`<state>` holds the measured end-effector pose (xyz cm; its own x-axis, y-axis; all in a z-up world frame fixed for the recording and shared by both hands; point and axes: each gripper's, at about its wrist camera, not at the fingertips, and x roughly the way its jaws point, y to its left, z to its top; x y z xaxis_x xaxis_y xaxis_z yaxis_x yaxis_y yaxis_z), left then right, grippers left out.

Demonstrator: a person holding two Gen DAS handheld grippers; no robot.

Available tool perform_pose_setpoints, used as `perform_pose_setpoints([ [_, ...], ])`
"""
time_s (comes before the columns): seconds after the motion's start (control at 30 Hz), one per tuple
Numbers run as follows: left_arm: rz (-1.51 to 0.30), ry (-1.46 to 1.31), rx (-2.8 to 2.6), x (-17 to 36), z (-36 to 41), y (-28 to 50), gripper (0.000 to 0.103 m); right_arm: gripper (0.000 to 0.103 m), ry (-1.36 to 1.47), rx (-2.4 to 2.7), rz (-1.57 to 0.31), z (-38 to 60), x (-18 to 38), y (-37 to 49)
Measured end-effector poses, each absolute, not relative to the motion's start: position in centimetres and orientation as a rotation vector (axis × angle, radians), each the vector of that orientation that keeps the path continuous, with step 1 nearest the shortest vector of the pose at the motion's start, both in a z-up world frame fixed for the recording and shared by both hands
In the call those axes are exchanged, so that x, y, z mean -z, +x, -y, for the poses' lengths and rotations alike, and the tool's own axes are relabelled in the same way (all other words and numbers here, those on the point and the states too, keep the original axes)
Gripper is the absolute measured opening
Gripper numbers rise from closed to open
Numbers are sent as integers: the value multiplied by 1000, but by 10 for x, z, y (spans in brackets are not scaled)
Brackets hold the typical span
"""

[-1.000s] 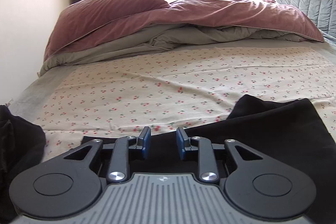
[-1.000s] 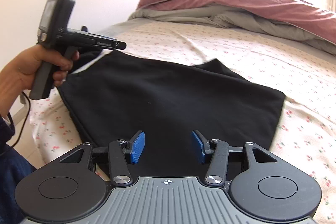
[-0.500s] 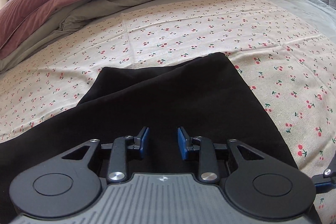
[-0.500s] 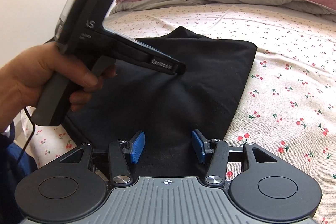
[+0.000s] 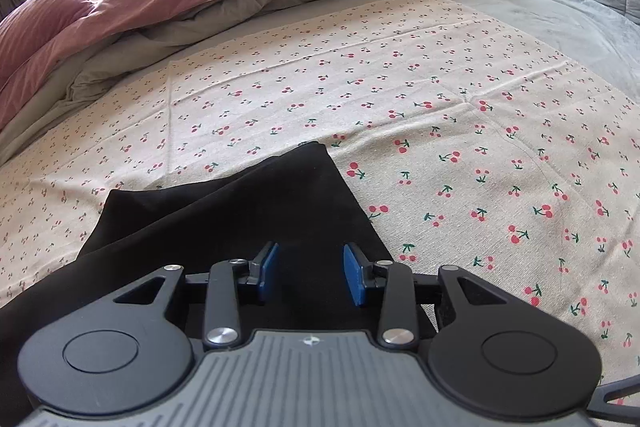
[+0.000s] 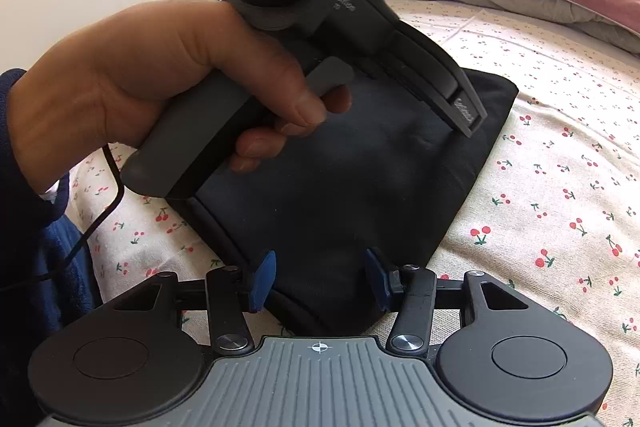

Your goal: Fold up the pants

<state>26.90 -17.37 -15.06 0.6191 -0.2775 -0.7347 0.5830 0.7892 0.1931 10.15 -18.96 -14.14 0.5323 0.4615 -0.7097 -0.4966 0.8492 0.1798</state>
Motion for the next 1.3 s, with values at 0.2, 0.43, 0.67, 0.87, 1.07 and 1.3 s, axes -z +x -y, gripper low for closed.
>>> perform_pose_setpoints([
  [0.2, -802, 421, 474, 156, 176, 285, 53, 49, -61, -595, -831, 189, 143, 96],
  [0.43, -784, 476, 453, 155, 187, 280, 53, 49, -62, -647, -836, 197, 144, 87],
  [0.67, -781, 431, 498, 153, 195, 274, 76, 49, -19, -679, -835, 213, 142, 81],
  [0.87, -794, 432, 491, 161, 202, 281, 78, 50, 11, -688, -849, 220, 140, 77],
  [1.07, -795, 399, 462, 153, 188, 288, 78, 50, 286, -677, -943, 260, 148, 92],
  [1.3, -747, 498, 481, 155, 203, 278, 77, 51, 558, -656, -988, 279, 166, 102],
])
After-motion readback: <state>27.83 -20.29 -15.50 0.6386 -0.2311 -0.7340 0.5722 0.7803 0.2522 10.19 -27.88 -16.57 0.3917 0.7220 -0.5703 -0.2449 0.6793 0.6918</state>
